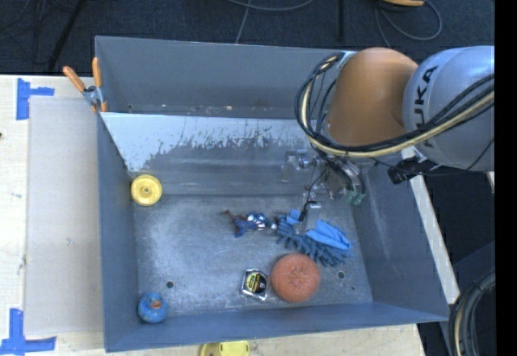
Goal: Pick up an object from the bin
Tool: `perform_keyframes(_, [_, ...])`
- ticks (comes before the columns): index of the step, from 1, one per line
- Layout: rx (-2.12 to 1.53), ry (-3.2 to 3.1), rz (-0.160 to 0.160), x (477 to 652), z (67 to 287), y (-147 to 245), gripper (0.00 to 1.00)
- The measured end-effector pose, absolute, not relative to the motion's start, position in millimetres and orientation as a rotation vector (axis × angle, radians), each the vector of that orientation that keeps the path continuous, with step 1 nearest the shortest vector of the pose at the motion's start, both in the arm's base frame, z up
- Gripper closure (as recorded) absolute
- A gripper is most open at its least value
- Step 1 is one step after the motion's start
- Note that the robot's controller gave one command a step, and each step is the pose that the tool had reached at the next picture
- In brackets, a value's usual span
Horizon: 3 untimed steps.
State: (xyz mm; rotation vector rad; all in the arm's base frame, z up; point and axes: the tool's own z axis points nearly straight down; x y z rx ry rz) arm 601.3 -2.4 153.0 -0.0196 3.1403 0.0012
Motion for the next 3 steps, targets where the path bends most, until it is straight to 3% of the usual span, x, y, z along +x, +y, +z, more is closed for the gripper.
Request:
perform_keyframes(1, [-0.140, 3.135, 0.001, 562.5, 112.5, -17.7, 0.00])
perform_keyframes(2, [0.004, 3.140, 0.002, 586.4, 82.3, -33.5, 1.00])
perform_keyframes(3, [0.006, 3.140, 0.002, 586.4, 82.3, -33.6, 1.00])
